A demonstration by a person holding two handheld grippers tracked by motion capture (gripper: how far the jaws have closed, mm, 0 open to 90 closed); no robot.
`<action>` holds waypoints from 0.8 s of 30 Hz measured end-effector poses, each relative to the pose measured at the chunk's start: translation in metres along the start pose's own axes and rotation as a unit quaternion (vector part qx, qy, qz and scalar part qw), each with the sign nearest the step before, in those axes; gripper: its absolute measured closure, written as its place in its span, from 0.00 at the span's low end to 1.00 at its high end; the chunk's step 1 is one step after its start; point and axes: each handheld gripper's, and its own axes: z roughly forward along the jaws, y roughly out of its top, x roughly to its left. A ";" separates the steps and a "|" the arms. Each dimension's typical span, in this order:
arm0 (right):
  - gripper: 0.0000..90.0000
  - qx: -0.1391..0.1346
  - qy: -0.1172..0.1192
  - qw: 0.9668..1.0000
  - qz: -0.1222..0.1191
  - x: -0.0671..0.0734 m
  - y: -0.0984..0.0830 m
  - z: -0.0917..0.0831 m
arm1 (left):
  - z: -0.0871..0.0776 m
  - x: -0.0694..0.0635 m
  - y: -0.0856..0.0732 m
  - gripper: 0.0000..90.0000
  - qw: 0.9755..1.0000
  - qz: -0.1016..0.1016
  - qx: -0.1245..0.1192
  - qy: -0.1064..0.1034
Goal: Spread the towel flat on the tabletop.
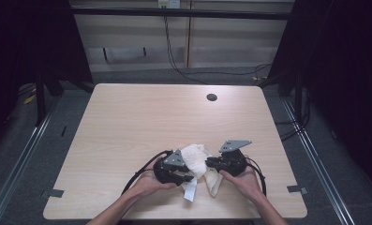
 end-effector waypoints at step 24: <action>0.62 -0.019 0.014 1.000 -0.006 0.013 0.003 -0.007 | -0.064 0.014 -0.001 0.96 0.996 -0.061 -0.061 -0.001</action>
